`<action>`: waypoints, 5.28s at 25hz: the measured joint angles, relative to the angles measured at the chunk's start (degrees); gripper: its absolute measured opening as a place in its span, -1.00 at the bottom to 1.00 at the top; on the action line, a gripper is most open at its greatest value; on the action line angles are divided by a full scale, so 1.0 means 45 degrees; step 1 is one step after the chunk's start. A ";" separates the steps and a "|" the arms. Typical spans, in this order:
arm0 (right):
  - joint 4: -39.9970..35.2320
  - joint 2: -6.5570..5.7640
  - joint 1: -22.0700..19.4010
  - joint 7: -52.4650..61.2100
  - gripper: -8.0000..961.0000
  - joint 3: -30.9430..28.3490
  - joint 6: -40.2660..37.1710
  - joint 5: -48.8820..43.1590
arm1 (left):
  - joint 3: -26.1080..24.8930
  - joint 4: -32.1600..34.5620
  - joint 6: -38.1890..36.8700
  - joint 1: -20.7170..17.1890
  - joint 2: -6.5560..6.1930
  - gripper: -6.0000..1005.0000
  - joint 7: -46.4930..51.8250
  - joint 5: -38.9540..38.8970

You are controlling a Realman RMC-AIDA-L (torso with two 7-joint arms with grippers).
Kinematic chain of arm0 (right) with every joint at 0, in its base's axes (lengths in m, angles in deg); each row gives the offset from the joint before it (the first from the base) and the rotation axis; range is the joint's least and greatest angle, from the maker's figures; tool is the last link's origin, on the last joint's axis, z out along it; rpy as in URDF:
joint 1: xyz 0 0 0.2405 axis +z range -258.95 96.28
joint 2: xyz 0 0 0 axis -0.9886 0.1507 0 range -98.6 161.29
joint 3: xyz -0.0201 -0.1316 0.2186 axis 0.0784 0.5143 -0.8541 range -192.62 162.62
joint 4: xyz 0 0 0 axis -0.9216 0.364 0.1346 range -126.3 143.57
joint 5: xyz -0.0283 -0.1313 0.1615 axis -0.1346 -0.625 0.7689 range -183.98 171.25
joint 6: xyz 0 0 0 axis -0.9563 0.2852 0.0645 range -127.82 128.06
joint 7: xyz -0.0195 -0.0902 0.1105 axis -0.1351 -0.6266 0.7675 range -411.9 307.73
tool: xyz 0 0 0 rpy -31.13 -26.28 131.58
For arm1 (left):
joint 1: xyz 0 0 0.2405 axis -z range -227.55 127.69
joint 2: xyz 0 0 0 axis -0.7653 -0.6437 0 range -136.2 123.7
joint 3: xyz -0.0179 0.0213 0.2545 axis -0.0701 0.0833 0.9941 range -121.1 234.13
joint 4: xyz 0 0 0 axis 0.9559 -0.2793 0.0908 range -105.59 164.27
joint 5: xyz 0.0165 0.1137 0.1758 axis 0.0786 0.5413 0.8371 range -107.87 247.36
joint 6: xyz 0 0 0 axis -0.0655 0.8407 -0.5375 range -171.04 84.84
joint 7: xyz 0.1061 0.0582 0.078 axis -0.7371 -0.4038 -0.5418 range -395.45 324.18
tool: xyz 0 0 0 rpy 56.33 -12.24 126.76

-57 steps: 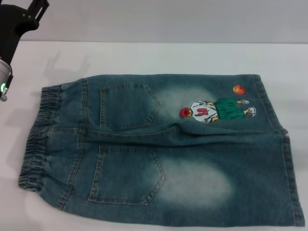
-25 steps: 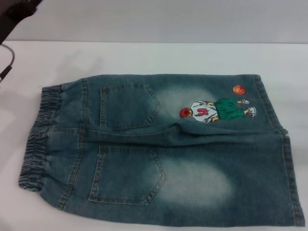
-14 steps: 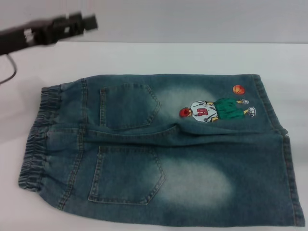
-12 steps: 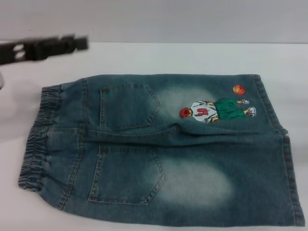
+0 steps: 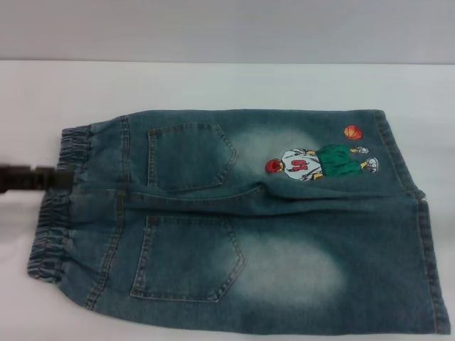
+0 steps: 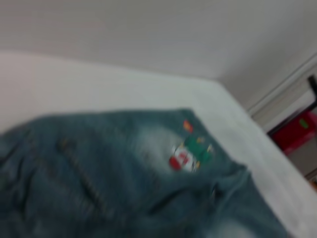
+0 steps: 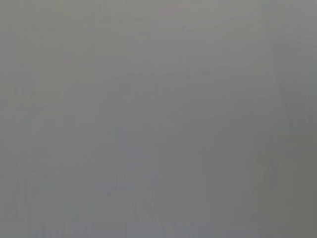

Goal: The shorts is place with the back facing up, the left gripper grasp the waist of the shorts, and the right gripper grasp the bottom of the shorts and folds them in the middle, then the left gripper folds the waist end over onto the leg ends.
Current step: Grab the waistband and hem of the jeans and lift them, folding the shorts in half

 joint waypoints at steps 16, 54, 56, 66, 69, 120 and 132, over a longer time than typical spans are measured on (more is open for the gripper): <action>-0.0005 -0.0016 0.0103 0.0000 0.34 0.0069 -0.0008 -0.0001 | -0.1324 -0.0220 -0.0320 -0.0868 0.0128 0.61 0.0069 0.3188; -0.0005 -0.0017 -0.0084 -0.0104 0.34 0.0150 -0.0131 -0.0099 | -0.1747 -0.1547 0.1254 0.0104 0.0760 0.57 -0.0041 0.6077; -0.0005 -0.0017 -0.0092 -0.0111 0.34 0.0148 -0.0133 -0.0098 | -0.1746 -0.1556 0.1263 0.0234 0.0788 0.56 -0.0024 0.6100; -0.0102 -0.0035 -0.0145 -0.0118 0.34 0.0057 -0.0057 -0.0098 | -0.1618 -0.1843 0.1253 0.0598 0.0801 0.55 0.0046 0.6114; -0.0103 -0.0039 -0.0155 -0.0119 0.34 0.0052 -0.0046 -0.0098 | -0.1570 -0.1924 0.1140 0.0860 0.0826 0.55 0.0055 0.6114; -0.7925 -0.1938 0.1118 1.5612 0.34 0.1377 -0.7438 -1.4228 | -0.1884 -0.0573 0.1396 0.1578 0.1269 -0.89 0.0481 0.6239; -0.8494 -0.2485 0.3016 1.5890 0.34 0.3519 -1.1764 -2.2598 | -0.1880 -0.0542 0.1323 0.1650 0.1374 -0.89 0.0465 0.6232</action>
